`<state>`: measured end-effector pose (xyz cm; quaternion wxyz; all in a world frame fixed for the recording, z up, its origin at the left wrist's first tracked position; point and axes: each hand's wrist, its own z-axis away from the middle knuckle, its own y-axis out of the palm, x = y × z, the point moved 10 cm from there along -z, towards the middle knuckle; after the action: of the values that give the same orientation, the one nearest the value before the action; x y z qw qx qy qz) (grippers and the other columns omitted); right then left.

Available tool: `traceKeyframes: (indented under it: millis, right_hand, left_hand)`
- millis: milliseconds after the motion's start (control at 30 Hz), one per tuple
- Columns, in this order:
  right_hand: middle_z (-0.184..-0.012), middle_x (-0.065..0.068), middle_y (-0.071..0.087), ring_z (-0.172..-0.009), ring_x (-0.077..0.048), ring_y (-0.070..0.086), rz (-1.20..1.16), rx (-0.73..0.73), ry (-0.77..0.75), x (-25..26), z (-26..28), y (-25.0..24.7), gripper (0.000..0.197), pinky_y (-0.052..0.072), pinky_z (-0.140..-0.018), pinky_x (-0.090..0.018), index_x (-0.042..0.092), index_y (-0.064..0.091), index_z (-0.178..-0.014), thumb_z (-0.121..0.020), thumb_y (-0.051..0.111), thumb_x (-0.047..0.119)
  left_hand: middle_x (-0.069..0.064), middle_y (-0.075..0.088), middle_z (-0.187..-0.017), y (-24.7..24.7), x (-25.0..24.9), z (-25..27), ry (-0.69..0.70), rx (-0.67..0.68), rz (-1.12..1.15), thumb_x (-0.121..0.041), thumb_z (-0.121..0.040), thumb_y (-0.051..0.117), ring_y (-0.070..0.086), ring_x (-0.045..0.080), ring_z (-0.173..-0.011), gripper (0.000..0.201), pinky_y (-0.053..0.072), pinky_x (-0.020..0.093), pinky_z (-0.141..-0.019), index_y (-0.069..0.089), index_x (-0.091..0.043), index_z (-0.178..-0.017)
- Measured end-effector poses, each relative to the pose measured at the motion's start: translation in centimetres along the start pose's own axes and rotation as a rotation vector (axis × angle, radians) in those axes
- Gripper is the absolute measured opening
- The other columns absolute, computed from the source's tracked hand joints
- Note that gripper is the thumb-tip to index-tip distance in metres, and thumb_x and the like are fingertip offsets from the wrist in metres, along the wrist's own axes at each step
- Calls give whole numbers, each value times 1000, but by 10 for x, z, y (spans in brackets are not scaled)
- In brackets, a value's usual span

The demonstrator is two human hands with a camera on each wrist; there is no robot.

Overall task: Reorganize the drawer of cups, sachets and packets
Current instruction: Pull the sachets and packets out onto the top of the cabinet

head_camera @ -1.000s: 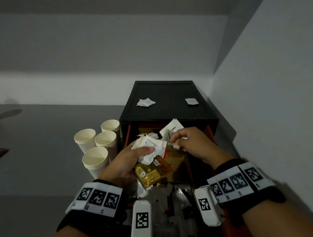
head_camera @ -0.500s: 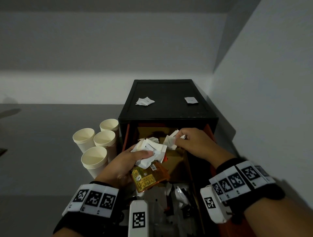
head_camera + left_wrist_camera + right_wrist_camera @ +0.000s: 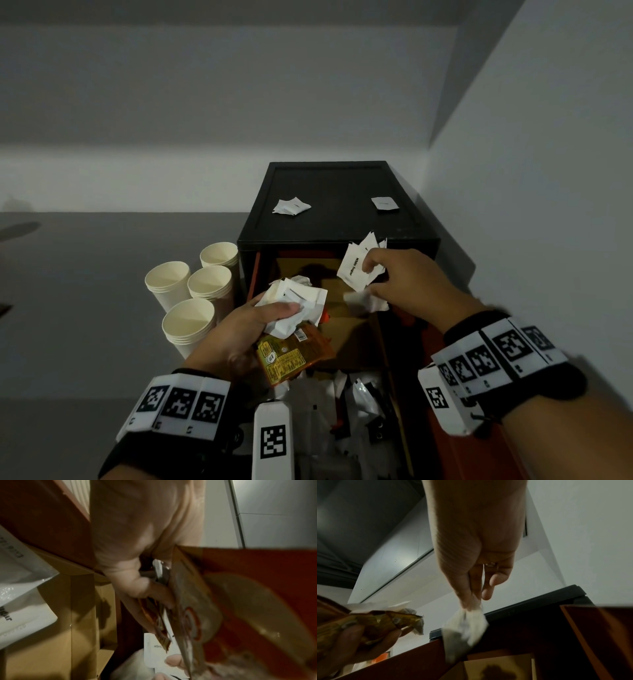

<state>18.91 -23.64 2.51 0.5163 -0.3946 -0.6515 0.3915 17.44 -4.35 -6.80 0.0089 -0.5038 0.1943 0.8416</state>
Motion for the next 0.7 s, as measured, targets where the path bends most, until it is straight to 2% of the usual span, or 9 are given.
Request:
traceKeyframes:
  millis: [100, 200, 267, 333, 400, 467, 533, 633, 700]
  right_hand:
    - [-111, 5, 64, -79, -6, 52, -103, -23, 22, -4, -2, 1, 32, 41, -60, -18, 24, 59, -98, -73, 77, 31]
    - [-85, 19, 57, -76, -4, 54, -271, -104, 39, -6, -3, -2, 19, 38, -60, -16, 21, 60, -82, -83, 66, 39]
    - [-80, 14, 59, -81, -7, 58, -344, -166, 58, -11, -5, -5, 22, 41, -63, -20, 19, 58, -71, -86, 64, 35]
    - [-81, 5, 62, -84, -10, 60, -411, -208, 82, -19, -7, -5, 28, 40, -62, -21, 19, 49, -63, -84, 67, 25]
    - [-85, -5, 62, -88, -19, 62, -478, -223, 98, -24, -9, -2, 34, 43, -61, -26, 21, 40, -61, -83, 67, 18]
    - [-94, -5, 60, -94, -24, 61, -544, -200, 117, -25, -10, 5, 32, 53, -70, -39, 25, 40, -68, -84, 66, 17]
    - [-98, 8, 54, -97, -20, 59, -623, -162, 140, -25, -10, 13, 27, 55, -79, -41, 29, 43, -82, -86, 64, 13]
    - [-106, 11, 54, -97, -7, 58, -743, -124, 138, -21, -11, 21, 37, 53, -77, -25, 30, 45, -112, -87, 62, 6]
    - [-101, 14, 58, -92, -1, 57, -750, -94, 130, -17, -13, 24, 37, 48, -71, -14, 27, 49, -116, -88, 61, 6]
  left_hand:
    - [20, 66, -109, 2, 0, 0, -5, 7, 17, -13, -64, 68, 64, 32, -85, 59, 51, 42, -71, 56, -19, -121]
    - [18, 68, -98, 0, 0, 0, -5, 0, 11, -12, -70, 67, 65, 32, -82, 42, 51, 42, -70, 58, -19, -110]
    - [18, 68, -97, -2, 0, -1, -6, -16, 23, -11, -72, 66, 64, 32, -82, 39, 51, 42, -72, 58, -18, -110]
    - [20, 67, -105, -5, 1, -2, -9, -31, 30, -12, -66, 69, 64, 34, -86, 53, 50, 45, -76, 57, -18, -118]
    - [20, 66, -109, -5, 2, -3, -13, -33, 36, -11, -65, 69, 63, 34, -87, 56, 50, 45, -77, 57, -19, -119]
    - [20, 67, -105, -4, 1, -2, -10, -21, 57, -9, -71, 66, 64, 33, -85, 45, 50, 44, -72, 58, -20, -114]
    - [19, 67, -99, -3, 0, -2, -8, -11, 72, -8, -78, 63, 64, 32, -82, 35, 50, 43, -69, 59, -19, -111]
    - [19, 67, -99, -4, -1, 0, -3, -26, 69, -10, -76, 65, 64, 34, -83, 40, 51, 43, -68, 57, -19, -114]
    - [20, 65, -105, -6, -1, -1, -6, -45, 47, -13, -68, 69, 64, 36, -86, 54, 52, 44, -68, 54, -20, -119]
